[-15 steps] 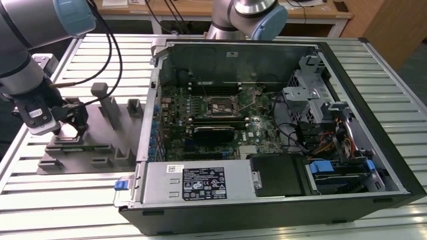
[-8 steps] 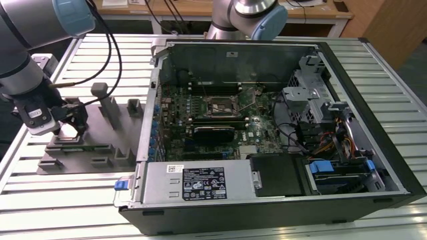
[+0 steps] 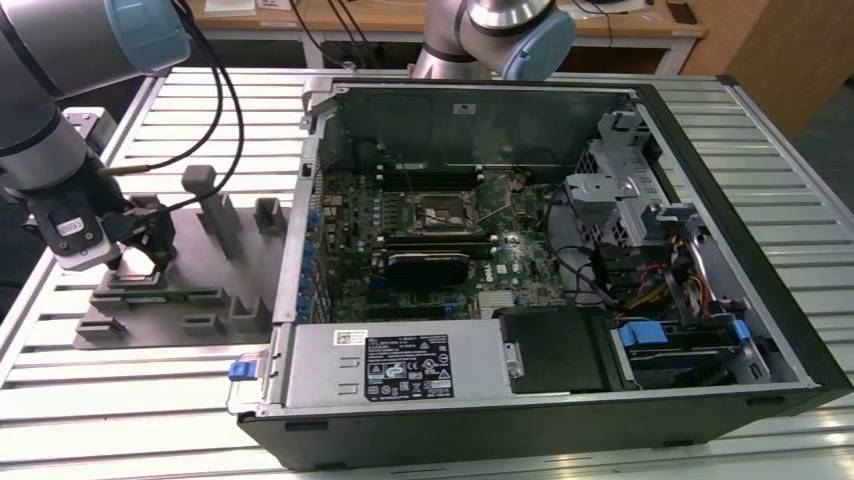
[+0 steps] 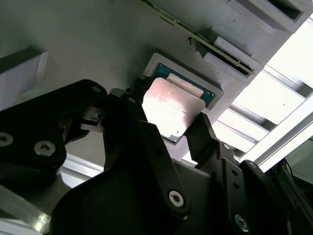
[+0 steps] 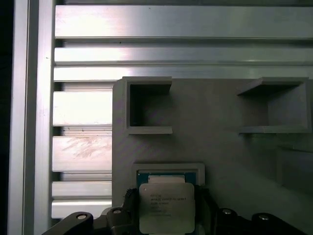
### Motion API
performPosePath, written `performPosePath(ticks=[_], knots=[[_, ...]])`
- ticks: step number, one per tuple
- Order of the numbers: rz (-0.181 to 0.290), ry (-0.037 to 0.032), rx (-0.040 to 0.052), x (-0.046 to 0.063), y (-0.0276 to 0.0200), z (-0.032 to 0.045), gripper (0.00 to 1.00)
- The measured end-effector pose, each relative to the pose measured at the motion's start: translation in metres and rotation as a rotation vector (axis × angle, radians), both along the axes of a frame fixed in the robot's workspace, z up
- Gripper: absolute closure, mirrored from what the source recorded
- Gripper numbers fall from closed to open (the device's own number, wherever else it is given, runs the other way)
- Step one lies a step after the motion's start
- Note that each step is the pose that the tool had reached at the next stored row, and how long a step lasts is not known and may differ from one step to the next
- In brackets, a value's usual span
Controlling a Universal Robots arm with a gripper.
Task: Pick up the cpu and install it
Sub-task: 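Pick up the cpu and move it towards the insertion slot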
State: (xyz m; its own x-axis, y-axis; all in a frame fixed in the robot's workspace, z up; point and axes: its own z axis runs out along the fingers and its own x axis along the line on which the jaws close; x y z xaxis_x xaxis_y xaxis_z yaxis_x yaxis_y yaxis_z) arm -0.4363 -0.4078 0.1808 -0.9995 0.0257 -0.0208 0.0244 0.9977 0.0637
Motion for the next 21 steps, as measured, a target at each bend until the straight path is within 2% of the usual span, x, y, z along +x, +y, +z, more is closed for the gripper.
performPosePath(ticks=[1,3,11,21], knots=[[0.0,0.0,0.0,0.0,0.0,0.0,0.43],[0.0,0.0,0.0,0.0,0.0,0.0,0.45],[0.0,-0.0001,0.0003,0.0,0.0,0.0002,0.45],[0.0,0.0,0.0012,0.0,0.0,0.0097,0.45]])
